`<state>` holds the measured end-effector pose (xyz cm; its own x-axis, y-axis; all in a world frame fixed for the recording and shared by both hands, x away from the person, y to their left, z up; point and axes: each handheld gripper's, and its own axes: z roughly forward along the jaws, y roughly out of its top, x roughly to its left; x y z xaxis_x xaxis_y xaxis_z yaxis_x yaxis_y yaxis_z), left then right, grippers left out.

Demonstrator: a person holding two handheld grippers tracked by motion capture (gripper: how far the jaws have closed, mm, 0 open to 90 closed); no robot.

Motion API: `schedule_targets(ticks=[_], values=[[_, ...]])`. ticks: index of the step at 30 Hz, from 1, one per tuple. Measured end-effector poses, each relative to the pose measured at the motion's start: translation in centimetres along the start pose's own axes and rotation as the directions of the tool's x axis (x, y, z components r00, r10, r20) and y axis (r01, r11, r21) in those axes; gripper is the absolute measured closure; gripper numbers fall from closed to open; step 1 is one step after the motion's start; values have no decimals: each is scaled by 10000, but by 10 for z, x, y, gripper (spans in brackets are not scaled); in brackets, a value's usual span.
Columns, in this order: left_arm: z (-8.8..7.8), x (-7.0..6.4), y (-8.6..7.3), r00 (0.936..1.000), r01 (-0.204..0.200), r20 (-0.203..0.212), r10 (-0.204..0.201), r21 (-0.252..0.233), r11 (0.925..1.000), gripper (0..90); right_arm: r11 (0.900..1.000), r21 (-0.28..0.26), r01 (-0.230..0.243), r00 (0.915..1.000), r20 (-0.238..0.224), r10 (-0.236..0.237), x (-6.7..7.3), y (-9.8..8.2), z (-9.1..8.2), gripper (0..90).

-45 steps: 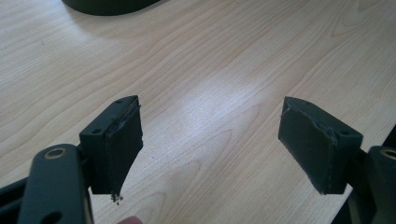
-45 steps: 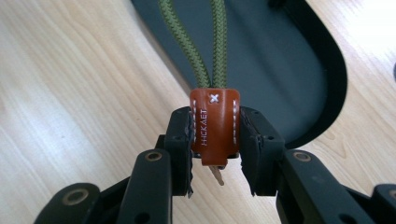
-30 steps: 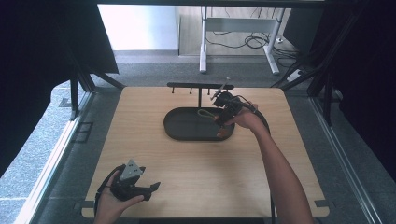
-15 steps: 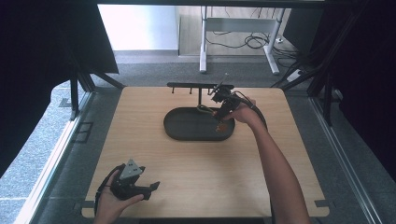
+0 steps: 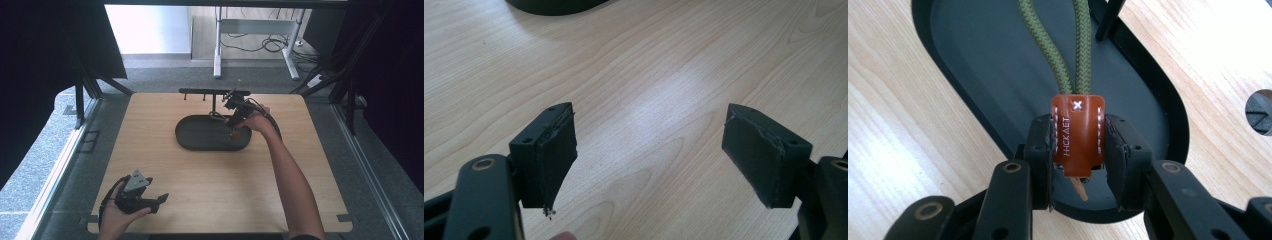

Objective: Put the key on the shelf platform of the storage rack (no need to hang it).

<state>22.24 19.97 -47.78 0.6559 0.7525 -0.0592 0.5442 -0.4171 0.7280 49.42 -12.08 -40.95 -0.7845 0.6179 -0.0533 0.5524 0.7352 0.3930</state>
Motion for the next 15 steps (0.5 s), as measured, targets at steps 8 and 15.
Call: schedule_targets(ticks=[8,15], values=[[1,-1,0,10000,-34,-7,34,60,10000,224,9998,-198,-8,9999,136,10,-2,-11,21,668],[1,-1,0,10000,-36,-12,36,67,10000,224,10000,-84,6,10000,-8,-6,-1,-20,36,664]])
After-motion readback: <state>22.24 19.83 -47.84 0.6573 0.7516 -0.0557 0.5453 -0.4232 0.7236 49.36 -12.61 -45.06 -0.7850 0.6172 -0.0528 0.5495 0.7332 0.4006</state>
